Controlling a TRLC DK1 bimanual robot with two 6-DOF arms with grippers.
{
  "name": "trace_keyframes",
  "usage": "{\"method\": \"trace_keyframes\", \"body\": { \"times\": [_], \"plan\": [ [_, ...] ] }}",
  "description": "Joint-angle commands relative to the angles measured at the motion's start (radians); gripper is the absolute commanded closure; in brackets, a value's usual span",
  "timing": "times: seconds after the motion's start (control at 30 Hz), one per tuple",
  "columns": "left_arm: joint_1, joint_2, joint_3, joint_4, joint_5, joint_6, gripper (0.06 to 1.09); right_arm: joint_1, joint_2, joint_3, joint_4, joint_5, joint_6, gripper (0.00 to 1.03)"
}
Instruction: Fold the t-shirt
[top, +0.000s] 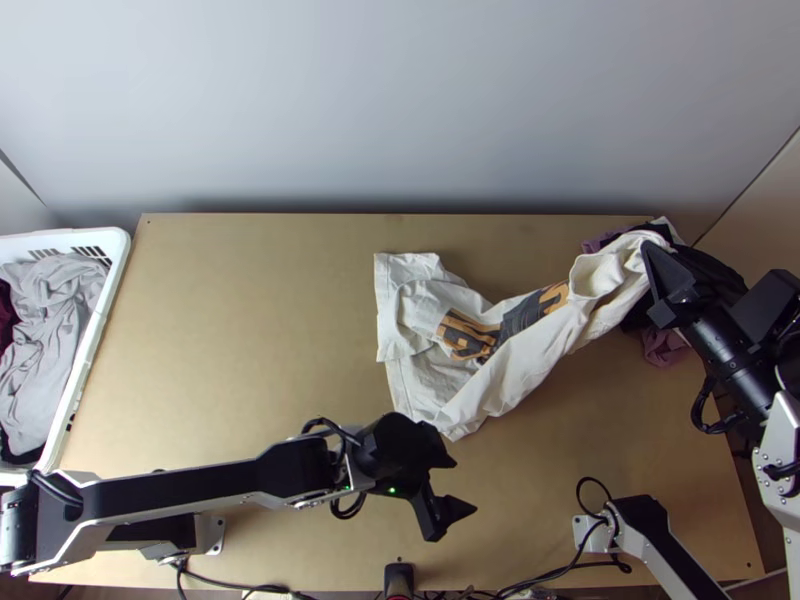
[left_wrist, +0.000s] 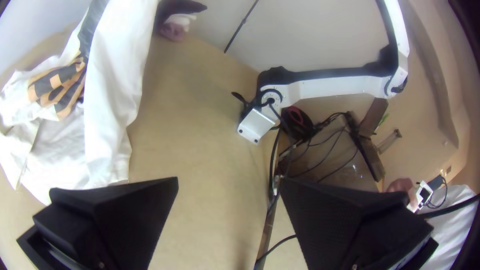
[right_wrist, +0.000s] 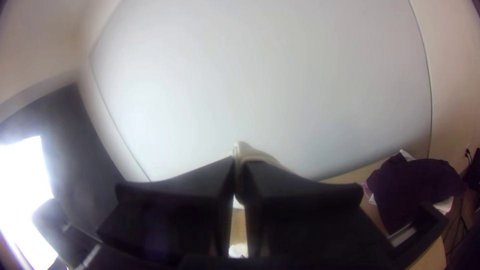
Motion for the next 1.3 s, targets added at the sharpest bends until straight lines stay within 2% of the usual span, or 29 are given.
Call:
{"method": "trace_keyframes", "body": {
  "times": [0.0,0.07,0.2,0.3,0.4,0.67,0.83,1.1,1.13,1.17,1.2,1.23,1.27],
  "plan": [
    [-0.047,0.073,-0.059,0.062,-0.006,-0.035,0.10,0.001,0.001,-0.001,-0.001,0.005,0.000,1.00],
    [-0.047,0.110,-0.064,0.089,-0.029,-0.035,0.10,0.003,0.002,-0.001,0.002,0.005,0.003,1.00],
    [-0.041,0.203,-0.059,0.145,-0.144,-0.021,0.10,0.006,0.002,-0.001,0.007,0.011,0.003,1.00],
    [-0.044,0.272,-0.030,0.151,-0.235,-0.006,0.10,0.008,0.002,-0.003,0.007,0.019,0.003,1.00],
    [-0.040,0.317,0.006,0.151,-0.252,-0.017,0.10,0.008,0.004,-0.003,0.008,0.023,0.002,1.00],
    [-0.041,0.427,0.104,0.128,-0.474,-0.020,0.11,0.009,0.004,0.002,0.014,0.028,0.002,1.00],
    [-0.038,0.476,0.119,0.115,-0.549,-0.015,0.11,0.009,0.004,0.005,0.016,0.028,0.002,1.00],
    [-0.030,0.508,0.165,0.060,-0.583,-0.023,0.11,0.012,0.013,0.008,0.031,0.028,0.000,1.00],
    [-0.027,0.508,0.165,0.060,-0.583,-0.024,0.21,0.012,0.013,0.008,0.031,0.028,0.002,1.00],
    [-0.018,0.508,0.168,0.062,-0.589,-0.035,0.45,0.012,0.013,0.008,0.031,0.028,0.000,1.00],
    [-0.007,0.511,0.174,0.069,-0.597,-0.035,0.79,0.012,0.013,0.008,0.031,0.028,0.000,1.00],
    [0.010,0.524,0.193,0.060,-0.599,-0.035,1.07,0.012,0.013,0.008,0.031,0.028,0.000,1.00],
    [0.020,0.530,0.210,0.028,-0.599,-0.034,1.05,0.012,0.013,0.008,0.031,0.028,0.000,1.00]
  ]
}}
